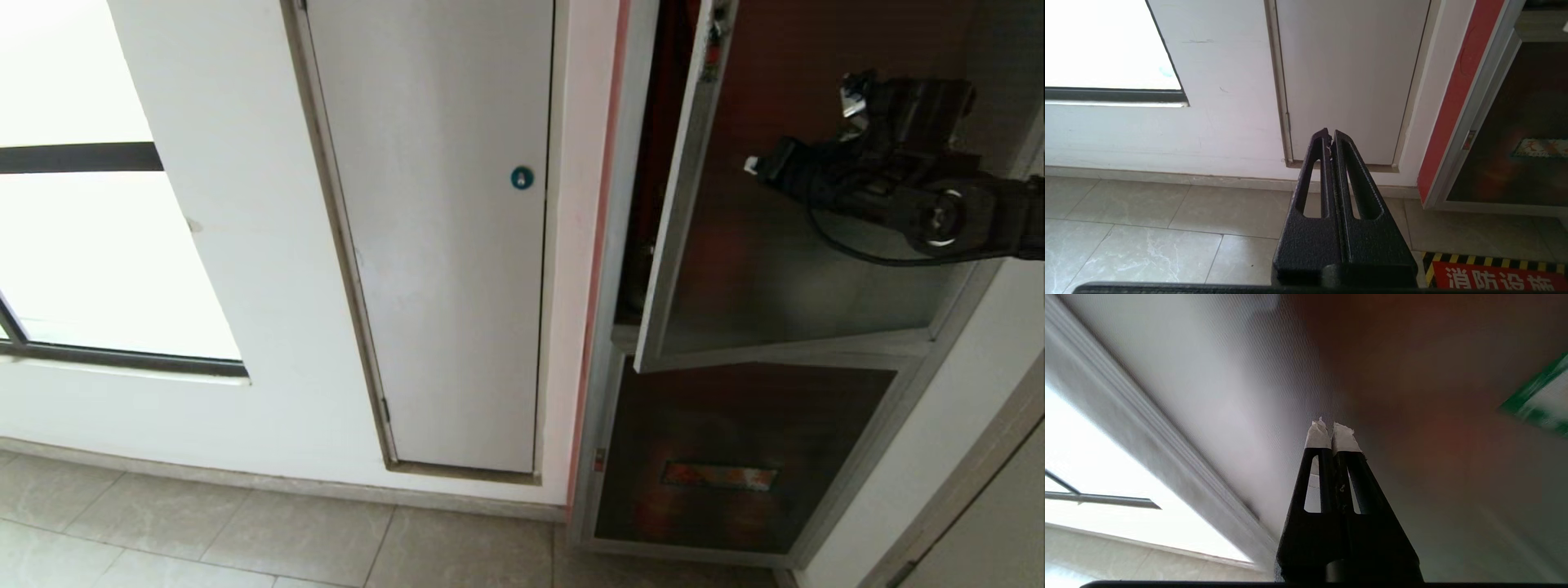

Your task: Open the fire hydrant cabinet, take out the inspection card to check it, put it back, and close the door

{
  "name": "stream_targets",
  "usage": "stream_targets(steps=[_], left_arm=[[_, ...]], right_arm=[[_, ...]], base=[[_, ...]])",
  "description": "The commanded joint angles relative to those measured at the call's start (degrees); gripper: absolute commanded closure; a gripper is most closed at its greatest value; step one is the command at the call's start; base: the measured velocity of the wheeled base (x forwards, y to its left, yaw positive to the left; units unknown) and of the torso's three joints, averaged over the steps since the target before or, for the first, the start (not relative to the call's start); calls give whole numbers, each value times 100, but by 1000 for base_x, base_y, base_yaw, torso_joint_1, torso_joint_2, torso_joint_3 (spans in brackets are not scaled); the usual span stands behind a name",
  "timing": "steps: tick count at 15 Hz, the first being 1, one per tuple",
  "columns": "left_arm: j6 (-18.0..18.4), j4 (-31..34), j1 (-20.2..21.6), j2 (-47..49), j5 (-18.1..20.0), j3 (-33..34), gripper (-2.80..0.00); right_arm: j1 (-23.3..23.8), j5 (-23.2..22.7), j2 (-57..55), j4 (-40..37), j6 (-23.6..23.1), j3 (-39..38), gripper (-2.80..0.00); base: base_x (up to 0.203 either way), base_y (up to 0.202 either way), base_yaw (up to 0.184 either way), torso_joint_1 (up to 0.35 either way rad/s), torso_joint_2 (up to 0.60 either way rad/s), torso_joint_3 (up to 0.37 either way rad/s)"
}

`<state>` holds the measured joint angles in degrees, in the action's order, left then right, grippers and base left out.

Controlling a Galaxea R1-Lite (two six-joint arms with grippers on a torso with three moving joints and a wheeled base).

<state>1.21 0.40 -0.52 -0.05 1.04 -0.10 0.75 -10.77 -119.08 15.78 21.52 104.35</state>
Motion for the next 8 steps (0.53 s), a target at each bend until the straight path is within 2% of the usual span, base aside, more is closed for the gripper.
stream_targets(steps=[1,5,8], left_arm=[[2,4,0,-4,1,1,0],[2,4,0,-4,1,1,0],[2,4,0,-4,1,1,0]], right_arm=[[-98,12,-370,-95,10,234,0],[-185,49,-277,-329,26,164,0],[-256,119,304,-533,49,-408,0]], base=[[0,0,0,0,0,0],[0,0,0,0,0,0],[0,0,0,0,0,0]])
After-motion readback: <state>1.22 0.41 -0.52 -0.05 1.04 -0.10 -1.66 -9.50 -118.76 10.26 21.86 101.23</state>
